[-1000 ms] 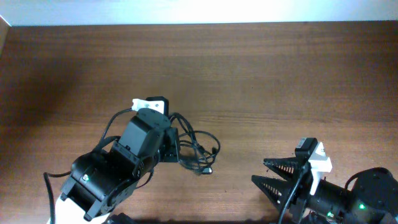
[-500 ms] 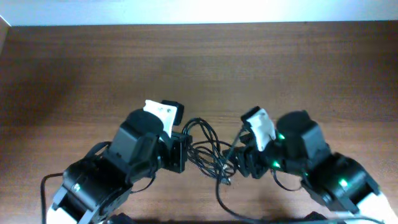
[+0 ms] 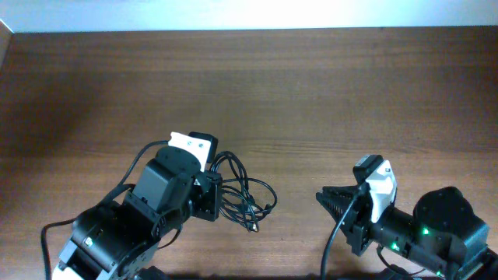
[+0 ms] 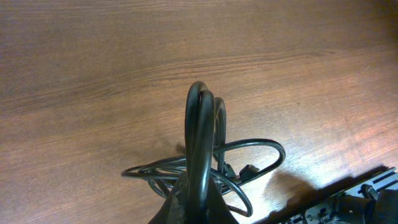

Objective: Untangle cables

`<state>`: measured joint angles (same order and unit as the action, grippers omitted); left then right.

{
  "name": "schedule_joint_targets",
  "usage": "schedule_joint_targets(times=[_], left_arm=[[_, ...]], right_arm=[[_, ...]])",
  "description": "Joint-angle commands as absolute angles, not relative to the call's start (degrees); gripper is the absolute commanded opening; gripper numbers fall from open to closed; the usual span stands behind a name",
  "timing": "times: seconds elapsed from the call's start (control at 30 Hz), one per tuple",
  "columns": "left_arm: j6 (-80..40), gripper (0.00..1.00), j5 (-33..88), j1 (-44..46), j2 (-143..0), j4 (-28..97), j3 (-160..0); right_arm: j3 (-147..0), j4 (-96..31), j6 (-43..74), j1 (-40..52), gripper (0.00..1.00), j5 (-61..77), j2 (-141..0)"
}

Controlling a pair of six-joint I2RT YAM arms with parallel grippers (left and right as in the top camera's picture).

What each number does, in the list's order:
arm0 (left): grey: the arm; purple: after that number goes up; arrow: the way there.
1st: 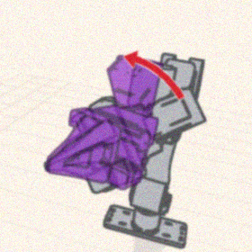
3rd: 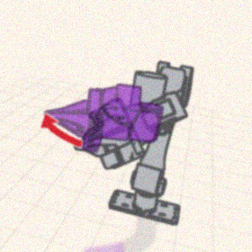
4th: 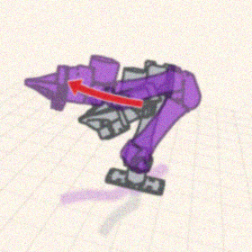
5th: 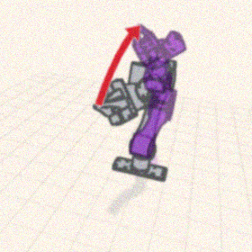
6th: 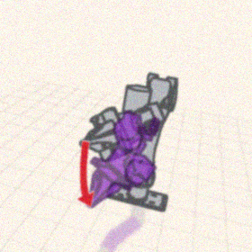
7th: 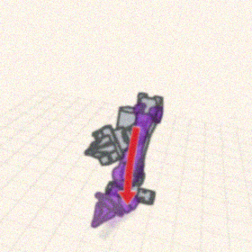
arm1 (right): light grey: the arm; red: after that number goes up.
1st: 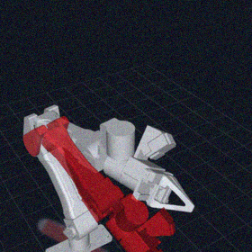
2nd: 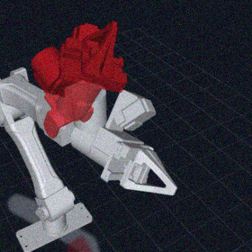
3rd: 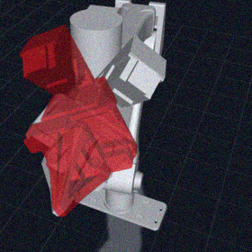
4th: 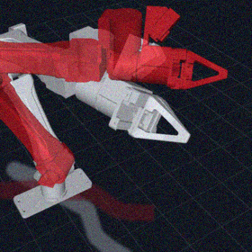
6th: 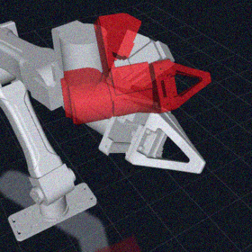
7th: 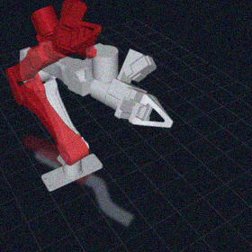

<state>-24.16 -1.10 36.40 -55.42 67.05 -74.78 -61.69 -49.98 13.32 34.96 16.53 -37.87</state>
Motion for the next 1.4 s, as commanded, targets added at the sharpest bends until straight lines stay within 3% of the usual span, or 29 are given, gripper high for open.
schedule_joint_targets(times=[0.0, 0.13, 0.27, 0.47, 0.5, 0.57, 0.7, 0.87, 0.97, 1.03, 1.17, 1.2, 1.27, 1.3, 1.37], left_arm=[[-22.0, 0.0, 2.0, 36.2, -54.6, 64.8, -74.9], [-6.2, 0.0, 16.2, 36.2, -54.6, 62.7, -74.9], [-6.1, 0.0, 17.0, 36.2, -54.6, 62.6, -74.9], [-6.1, 0.0, 17.0, 36.2, -54.7, 62.0, -74.9], [-6.1, 0.0, 17.0, 36.2, -54.7, 61.2, -74.9], [-6.2, 0.0, 17.0, 36.2, -54.8, 59.3, -74.9], [-6.5, 0.0, 13.1, 36.2, -54.8, 57.9, -74.9], [-27.8, 0.0, -11.7, 36.2, -54.8, 63.7, -74.9], [-38.8, 0.01, -20.5, 36.2, -54.8, 70.9, -74.9], [-47.2, 0.0, -25.1, 36.2, -54.8, 74.5, -74.9], [-55.7, 0.09, -28.4, 36.2, -54.8, 75.1, -74.9], [-56.2, 0.09, -28.3, 36.2, -54.8, 75.1, -74.9], [-56.2, 0.09, -27.7, 36.2, -54.8, 75.1, -74.9], [-56.1, 0.11, -26.8, 36.2, -54.8, 74.9, -74.9], [-56.1, 0.11, -24.6, 36.2, -54.8, 74.0, -74.9]], right_arm=[[-62.3, -50.9, 14.4, 34.9, 0.41, 23.2, -39.6], [-62.3, -50.7, 14.4, 34.9, 0.44, 26.9, -46.1], [-62.3, -50.3, 14.4, 34.9, 0.45, 32.8, -54.7], [-62.3, -50.0, 12.2, 34.9, 0.35, 49.8, -62.8], [-62.3, -50.2, 12.2, 34.9, 0.33, 49.8, -62.8], [-62.3, -50.2, 12.2, 34.9, 0.06, 49.8, -62.8], [-62.3, -50.2, 12.2, 34.9, 0.04, 49.8, -62.3], [-62.3, -45.2, 12.3, 32.2, 0.04, 48.8, -51.7], [-62.3, -41.8, 17.2, 24.4, 0.04, 34.8, -41.1], [-62.3, -49.0, 23.7, 20.2, 0.04, 16.5, -35.6], [-62.3, -60.8, 26.7, 19.7, 0.04, 6.3, -35.2], [-62.3, -61.3, 26.7, 19.8, 0.07, 6.4, -35.2], [-62.3, -61.3, 26.7, 19.8, 0.28, 6.5, -35.2], [-62.3, -61.4, 26.7, 19.8, 0.45, 7.1, -35.2], [-62.3, -61.3, 26.7, 19.8, 0.57, 8.6, -35.2]])
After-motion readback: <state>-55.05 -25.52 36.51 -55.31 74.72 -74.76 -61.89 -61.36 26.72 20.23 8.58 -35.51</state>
